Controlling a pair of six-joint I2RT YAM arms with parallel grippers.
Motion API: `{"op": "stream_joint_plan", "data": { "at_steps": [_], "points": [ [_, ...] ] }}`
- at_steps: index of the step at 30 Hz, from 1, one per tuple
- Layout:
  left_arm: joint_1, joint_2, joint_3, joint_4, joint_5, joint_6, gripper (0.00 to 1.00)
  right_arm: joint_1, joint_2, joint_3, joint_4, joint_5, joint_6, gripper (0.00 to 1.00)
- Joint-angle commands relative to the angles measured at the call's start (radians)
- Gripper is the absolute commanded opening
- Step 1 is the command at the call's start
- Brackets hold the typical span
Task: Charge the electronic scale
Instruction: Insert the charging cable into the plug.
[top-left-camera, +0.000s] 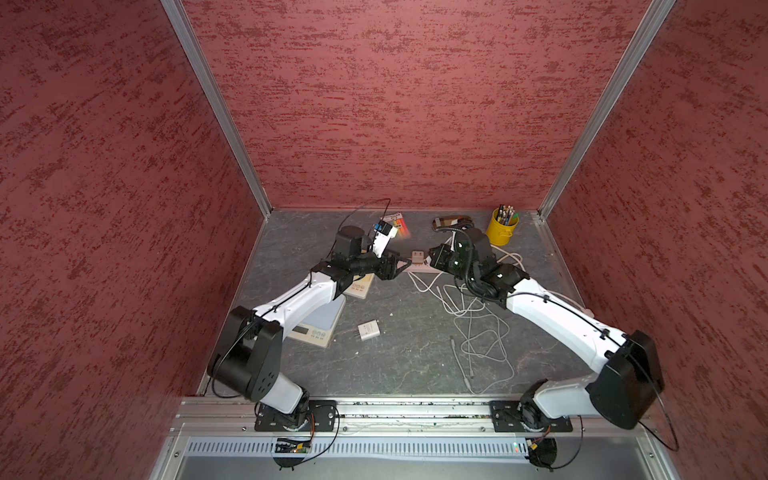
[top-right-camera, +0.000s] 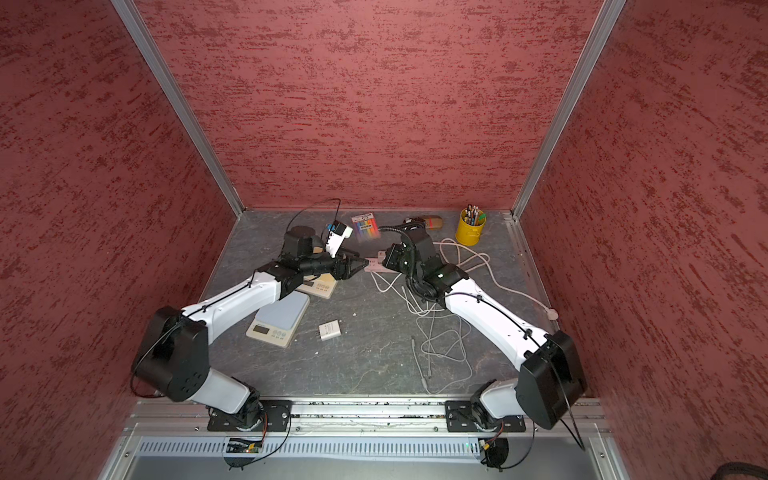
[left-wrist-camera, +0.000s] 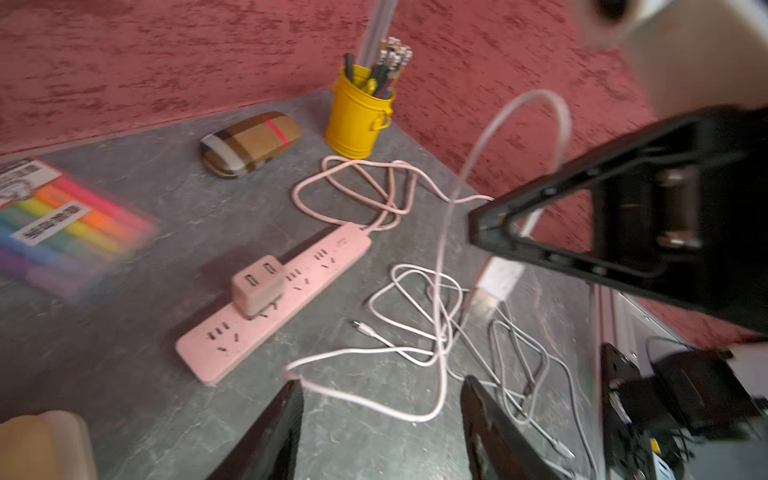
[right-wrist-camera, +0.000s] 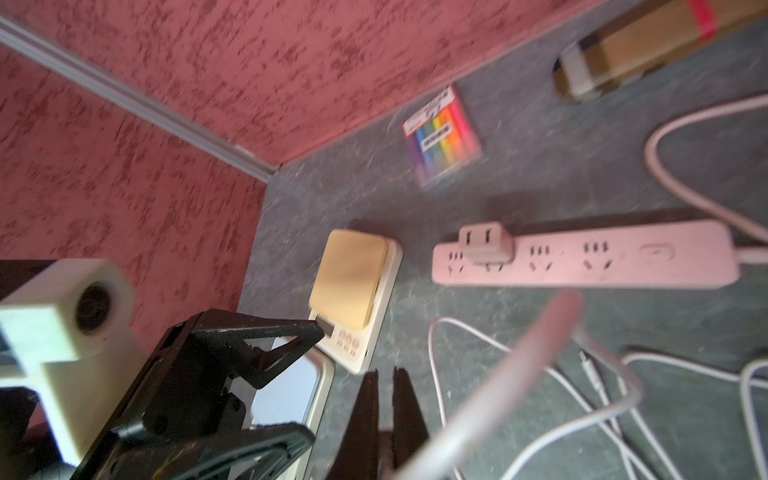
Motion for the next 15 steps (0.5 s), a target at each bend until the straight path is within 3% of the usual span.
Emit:
{"op": "stream_joint_plan", "data": {
  "at_steps": [1, 7, 12, 15],
  "points": [
    [0.012, 0.121, 0.08, -0.089, -0.077, -0.126, 0.6, 0.0, 0.09, 0.039, -0.009, 0.206, -0.076, 0.0],
    [0.025, 0.327, 0.228, -0.106, -0.097, -0.268, 0.54, 0.0, 0.249, 0.105, 0.08, 0.26, -0.207, 0.0],
    [0.029, 0.418, 0.276, -0.035, -0.099, -0.354, 0.5, -0.02, 0.371, 0.152, 0.175, 0.174, -0.293, 0.0],
    [0.031, 0.46, 0.312, -0.03, -0.096, -0.381, 0.49, -0.05, 0.419, 0.162, 0.214, 0.125, -0.27, 0.0]
  ]
}}
